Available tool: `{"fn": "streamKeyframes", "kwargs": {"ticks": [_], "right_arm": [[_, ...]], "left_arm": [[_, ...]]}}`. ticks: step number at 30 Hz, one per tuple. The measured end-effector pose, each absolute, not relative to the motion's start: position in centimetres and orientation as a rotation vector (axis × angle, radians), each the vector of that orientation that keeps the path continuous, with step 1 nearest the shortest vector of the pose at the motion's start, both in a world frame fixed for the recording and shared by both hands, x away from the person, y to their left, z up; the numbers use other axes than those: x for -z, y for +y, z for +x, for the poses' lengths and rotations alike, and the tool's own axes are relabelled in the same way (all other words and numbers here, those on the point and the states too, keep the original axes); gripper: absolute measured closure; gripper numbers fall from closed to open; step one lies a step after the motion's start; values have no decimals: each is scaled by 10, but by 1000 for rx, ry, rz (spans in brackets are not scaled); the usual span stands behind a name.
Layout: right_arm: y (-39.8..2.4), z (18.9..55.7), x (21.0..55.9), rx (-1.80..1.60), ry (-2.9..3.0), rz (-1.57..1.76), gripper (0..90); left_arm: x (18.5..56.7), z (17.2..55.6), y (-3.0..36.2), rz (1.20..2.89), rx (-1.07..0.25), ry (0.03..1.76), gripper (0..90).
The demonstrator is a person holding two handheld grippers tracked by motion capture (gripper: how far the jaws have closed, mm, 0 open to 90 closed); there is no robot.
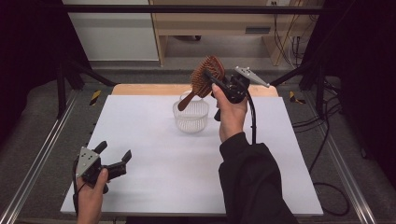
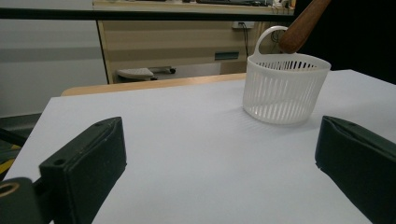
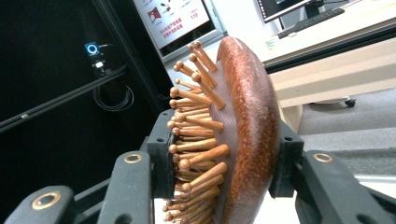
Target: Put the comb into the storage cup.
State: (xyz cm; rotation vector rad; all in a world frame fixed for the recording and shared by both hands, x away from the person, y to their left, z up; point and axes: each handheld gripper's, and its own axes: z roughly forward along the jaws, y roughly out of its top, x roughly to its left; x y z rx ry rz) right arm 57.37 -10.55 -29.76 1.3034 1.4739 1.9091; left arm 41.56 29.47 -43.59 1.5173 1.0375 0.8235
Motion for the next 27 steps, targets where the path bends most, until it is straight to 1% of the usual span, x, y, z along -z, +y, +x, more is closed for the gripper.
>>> {"fn": "streamKeyframes", "kwargs": {"ticks": [27], "right_arm": [[-105, 589, 327, -1856, 1454, 1363, 540]], "left_arm": [[436, 416, 296, 1516, -817, 1024, 21]]}}
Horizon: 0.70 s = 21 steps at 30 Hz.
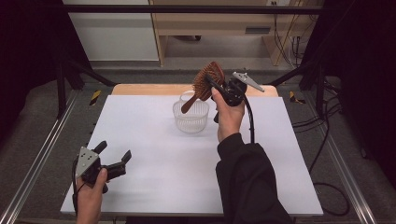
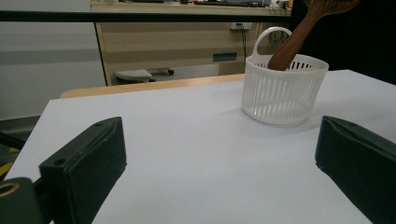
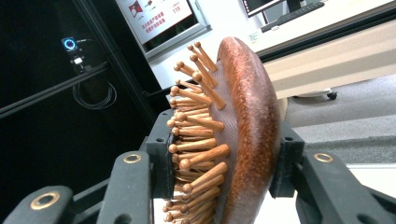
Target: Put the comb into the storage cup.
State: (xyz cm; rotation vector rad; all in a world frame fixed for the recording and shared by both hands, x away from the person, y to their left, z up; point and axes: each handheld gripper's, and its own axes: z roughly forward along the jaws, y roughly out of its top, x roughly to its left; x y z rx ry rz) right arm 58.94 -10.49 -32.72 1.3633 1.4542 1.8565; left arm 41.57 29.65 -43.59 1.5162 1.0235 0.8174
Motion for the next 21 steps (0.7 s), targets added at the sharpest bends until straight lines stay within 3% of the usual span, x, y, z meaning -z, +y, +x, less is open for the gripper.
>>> {"fn": "streamKeyframes", "kwargs": {"ticks": [21], "right_arm": [[-96, 595, 351, -1842, 1470, 1382, 539]], "left_arm": [[435, 416, 298, 1515, -819, 1017, 21]]}}
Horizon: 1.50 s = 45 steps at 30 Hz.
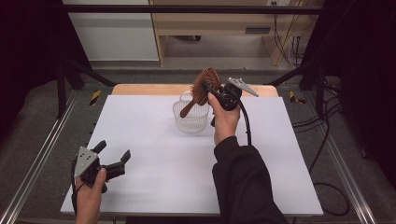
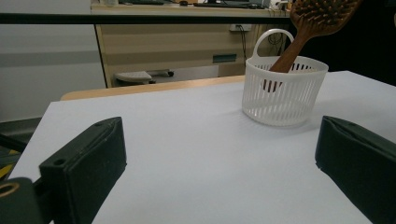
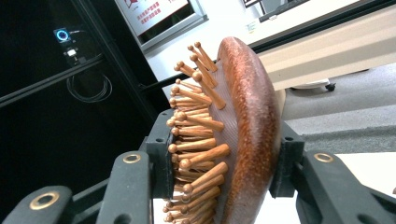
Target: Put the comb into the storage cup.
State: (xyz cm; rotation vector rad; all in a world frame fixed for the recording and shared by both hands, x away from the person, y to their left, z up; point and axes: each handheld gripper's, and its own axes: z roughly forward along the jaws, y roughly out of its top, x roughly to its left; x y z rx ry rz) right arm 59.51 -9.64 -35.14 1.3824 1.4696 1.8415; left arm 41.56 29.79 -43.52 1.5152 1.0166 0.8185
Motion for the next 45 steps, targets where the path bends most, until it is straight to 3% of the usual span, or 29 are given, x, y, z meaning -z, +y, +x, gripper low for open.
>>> {"fn": "streamKeyframes", "kwargs": {"ticks": [45], "right_arm": [[-87, 600, 383, -1820, 1480, 1438, 535]], "left_arm": [[436, 416, 297, 1529, -807, 1006, 22]]}}
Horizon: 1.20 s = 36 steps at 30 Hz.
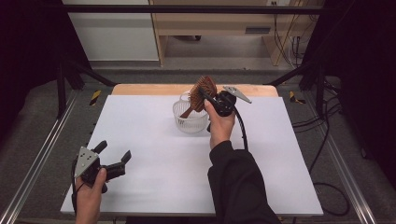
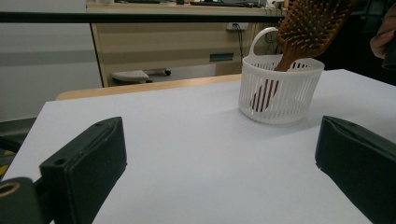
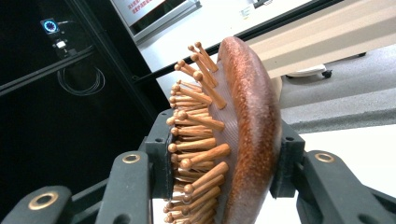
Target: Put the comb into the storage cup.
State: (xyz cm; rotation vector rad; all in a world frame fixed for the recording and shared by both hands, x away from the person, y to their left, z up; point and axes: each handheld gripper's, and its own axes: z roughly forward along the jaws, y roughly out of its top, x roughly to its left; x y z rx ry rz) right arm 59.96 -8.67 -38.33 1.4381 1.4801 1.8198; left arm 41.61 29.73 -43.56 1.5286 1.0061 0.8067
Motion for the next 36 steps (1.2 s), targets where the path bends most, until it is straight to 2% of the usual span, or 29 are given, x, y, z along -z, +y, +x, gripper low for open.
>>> {"fn": "streamKeyframes", "kwargs": {"ticks": [36], "right_arm": [[-89, 601, 397, -1842, 1468, 1475, 530]], "left_arm": [[435, 416, 297, 1530, -804, 1002, 22]]}}
